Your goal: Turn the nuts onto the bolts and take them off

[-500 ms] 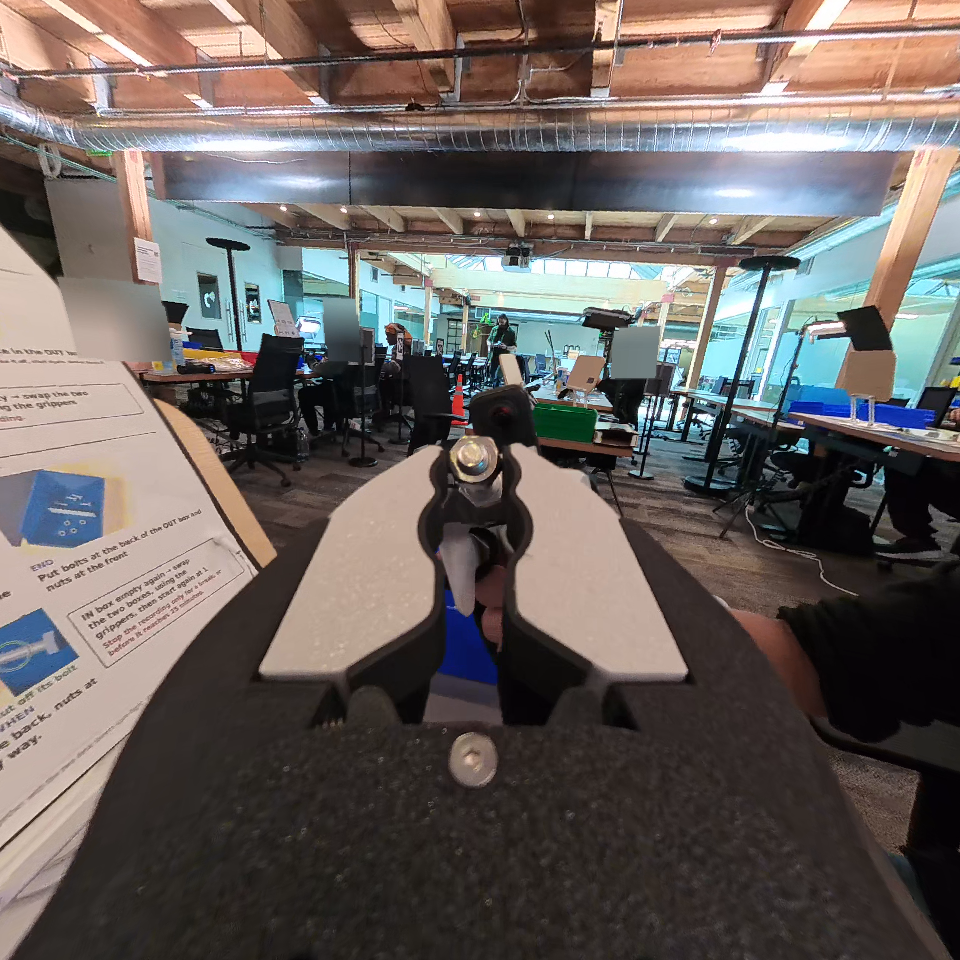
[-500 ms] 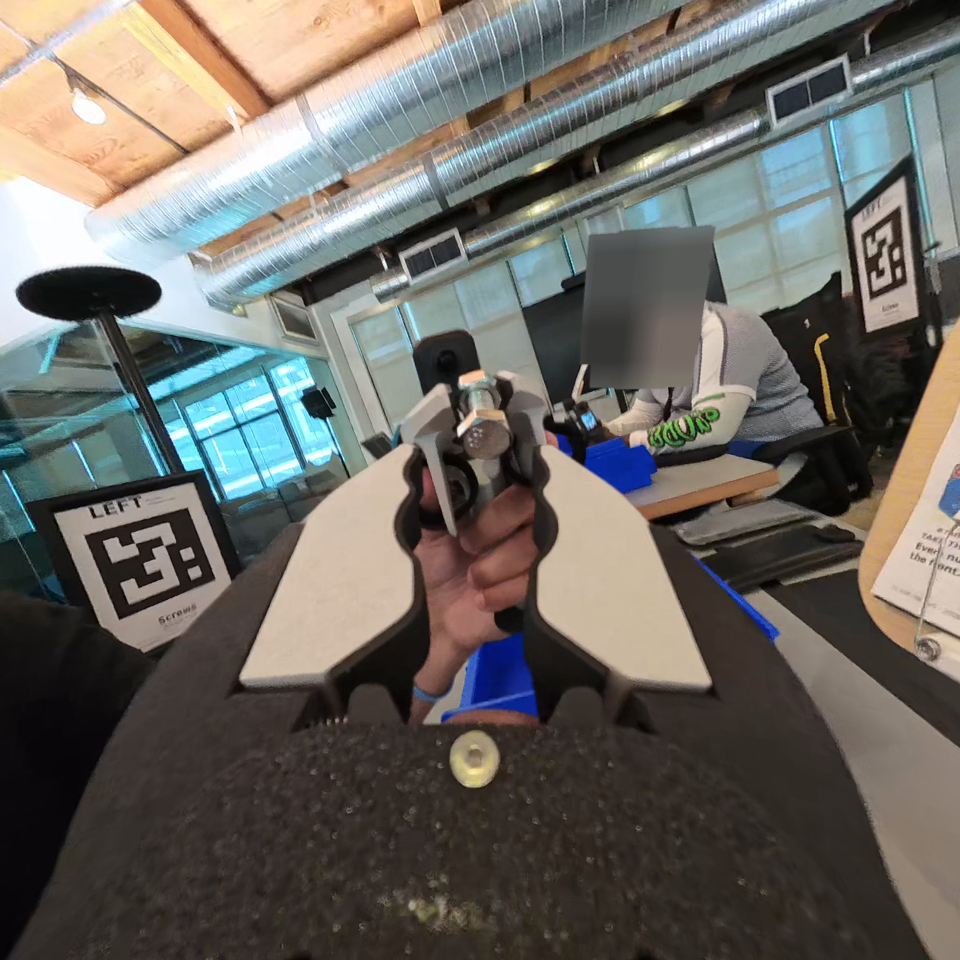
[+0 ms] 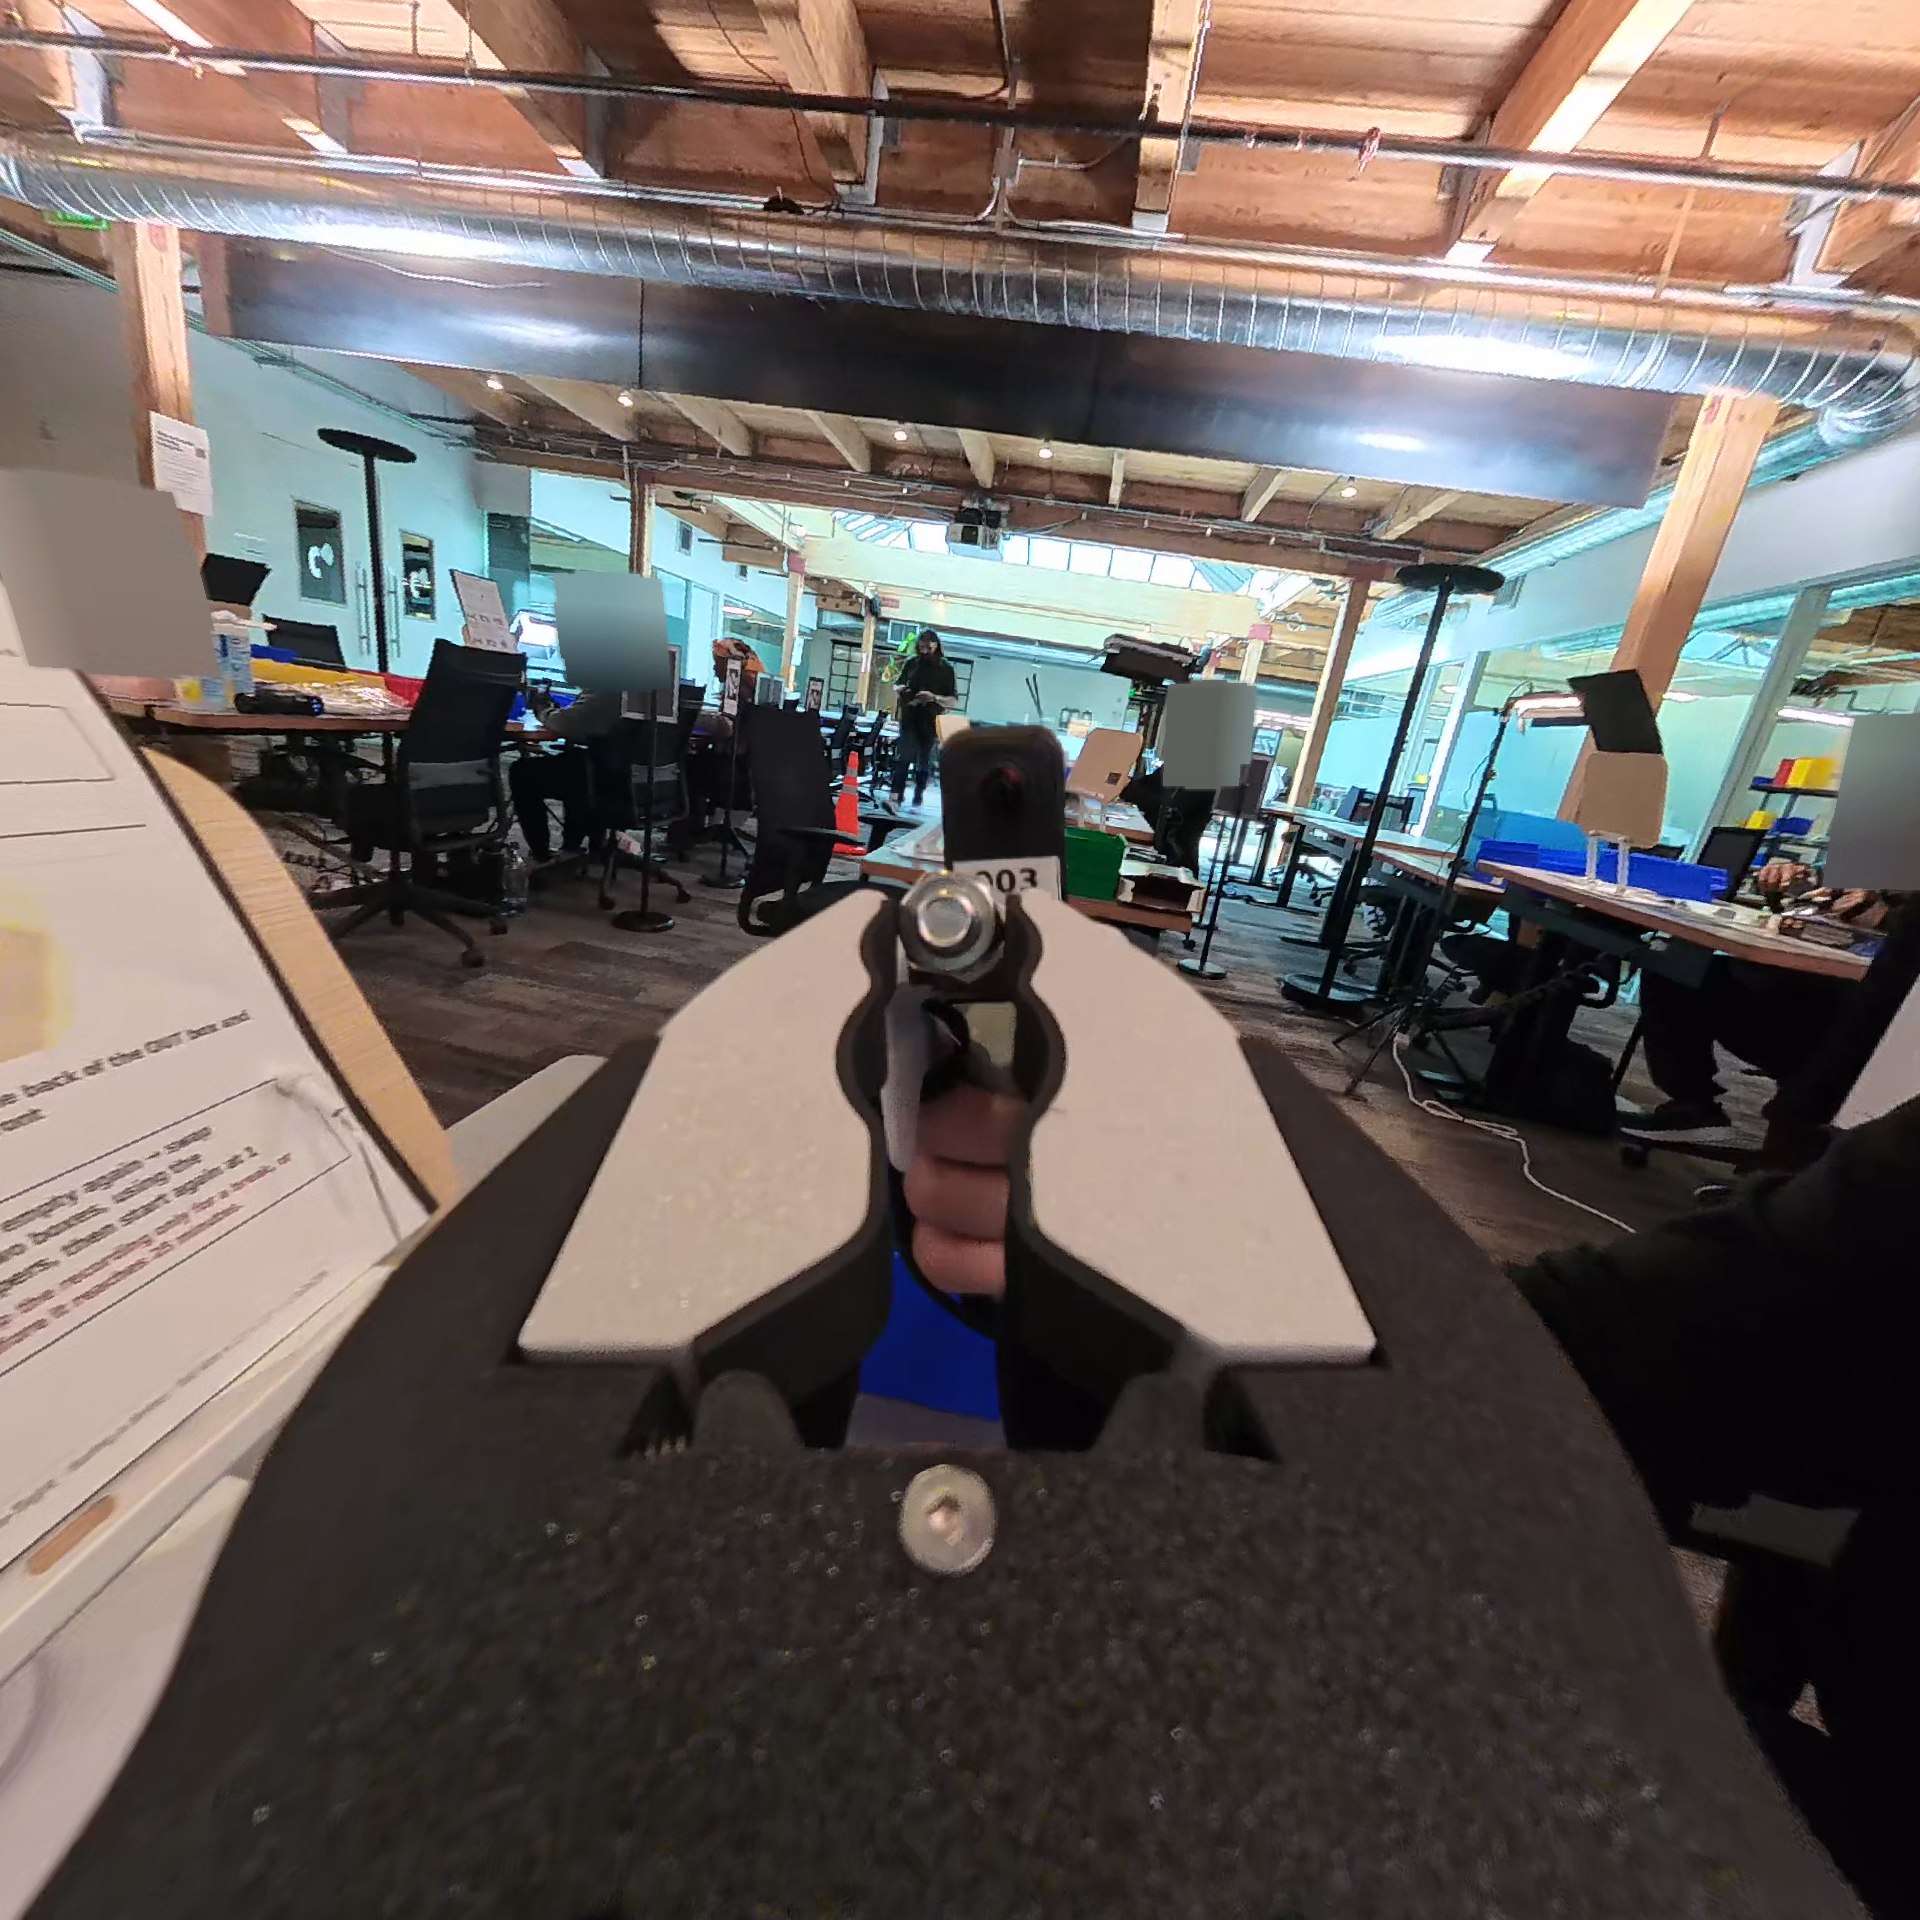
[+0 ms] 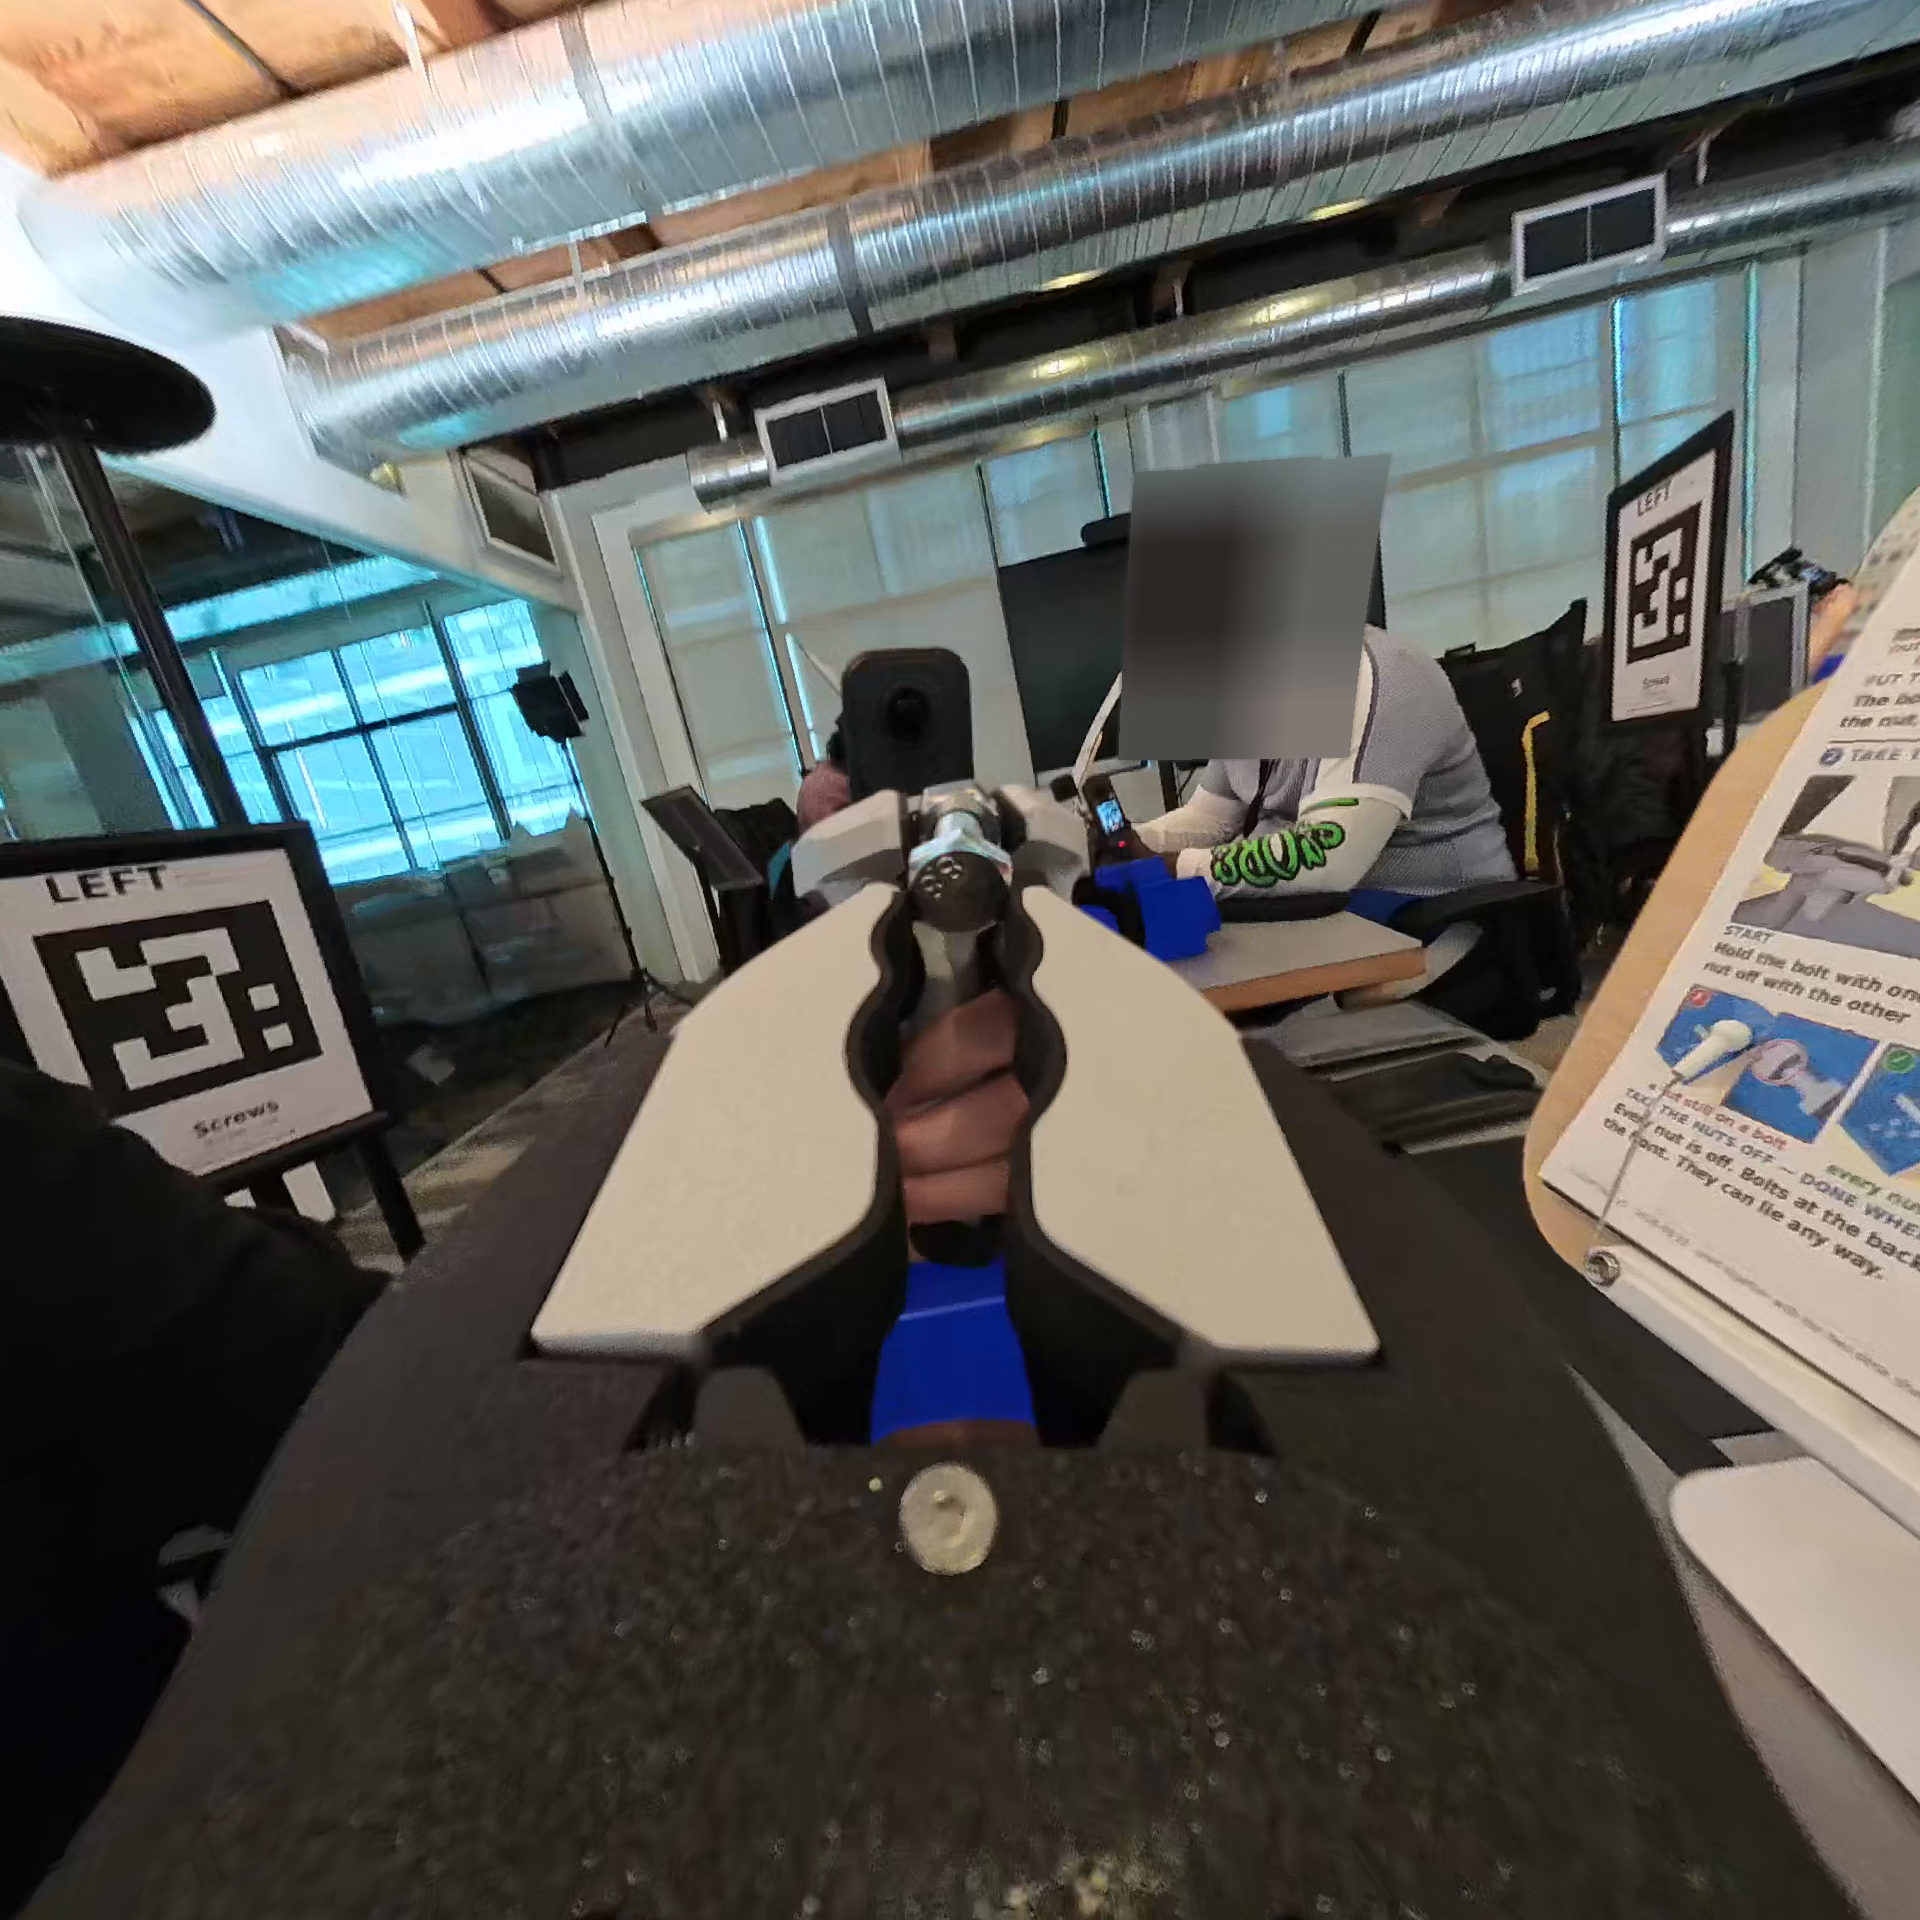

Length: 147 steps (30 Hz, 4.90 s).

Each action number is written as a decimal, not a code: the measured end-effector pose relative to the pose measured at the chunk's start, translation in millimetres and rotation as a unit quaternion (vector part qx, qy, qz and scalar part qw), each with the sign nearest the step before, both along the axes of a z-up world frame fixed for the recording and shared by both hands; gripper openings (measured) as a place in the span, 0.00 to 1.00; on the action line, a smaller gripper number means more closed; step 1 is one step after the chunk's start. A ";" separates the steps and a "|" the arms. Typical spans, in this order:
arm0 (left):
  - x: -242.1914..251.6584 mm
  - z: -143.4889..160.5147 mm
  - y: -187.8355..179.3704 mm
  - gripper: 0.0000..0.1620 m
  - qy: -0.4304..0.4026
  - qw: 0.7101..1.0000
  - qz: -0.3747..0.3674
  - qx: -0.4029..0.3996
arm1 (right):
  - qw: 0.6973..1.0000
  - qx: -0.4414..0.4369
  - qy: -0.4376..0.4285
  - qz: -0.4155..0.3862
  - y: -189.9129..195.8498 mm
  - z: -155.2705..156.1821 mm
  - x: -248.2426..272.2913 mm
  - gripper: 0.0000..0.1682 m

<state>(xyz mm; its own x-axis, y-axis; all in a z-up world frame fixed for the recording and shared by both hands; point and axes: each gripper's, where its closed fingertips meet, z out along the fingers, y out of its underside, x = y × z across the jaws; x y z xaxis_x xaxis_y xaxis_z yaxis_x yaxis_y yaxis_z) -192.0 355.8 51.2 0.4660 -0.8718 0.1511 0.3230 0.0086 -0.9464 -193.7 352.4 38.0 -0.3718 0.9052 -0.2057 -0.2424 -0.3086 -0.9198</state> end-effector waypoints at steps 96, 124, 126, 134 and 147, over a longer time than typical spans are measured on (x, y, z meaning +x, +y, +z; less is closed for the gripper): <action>20.6 -16.5 -28.5 0.34 0.136 0.989 -0.052 -0.027 | 0.973 0.076 -0.216 -0.002 -31.3 -39.8 -15.6 0.10; 19.8 -14.2 -32.2 0.36 0.149 0.988 -0.041 -0.017 | 0.974 0.076 -0.213 -0.003 -29.0 -36.6 -10.5 0.11; 18.2 -14.7 -30.5 0.36 0.154 0.987 -0.031 -0.018 | 0.982 0.053 -0.180 -0.021 -16.7 -23.0 -1.6 0.11; 17.6 -14.8 -29.3 0.33 0.147 0.988 -0.036 -0.021 | 0.976 0.078 -0.202 0.012 -33.1 -32.0 -3.8 0.11; 16.2 -12.4 -29.9 0.34 0.146 0.989 -0.030 -0.017 | 0.985 0.050 -0.166 0.021 -30.6 -22.5 -2.0 0.11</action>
<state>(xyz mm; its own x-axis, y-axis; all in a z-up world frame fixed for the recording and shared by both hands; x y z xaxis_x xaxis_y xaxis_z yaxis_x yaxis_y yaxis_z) -175.8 325.9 38.9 0.4407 -0.8964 0.0475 0.0353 -0.0355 -0.9987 -195.7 321.8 15.5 -0.3361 0.9124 -0.2335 0.0885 -0.2162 -0.9723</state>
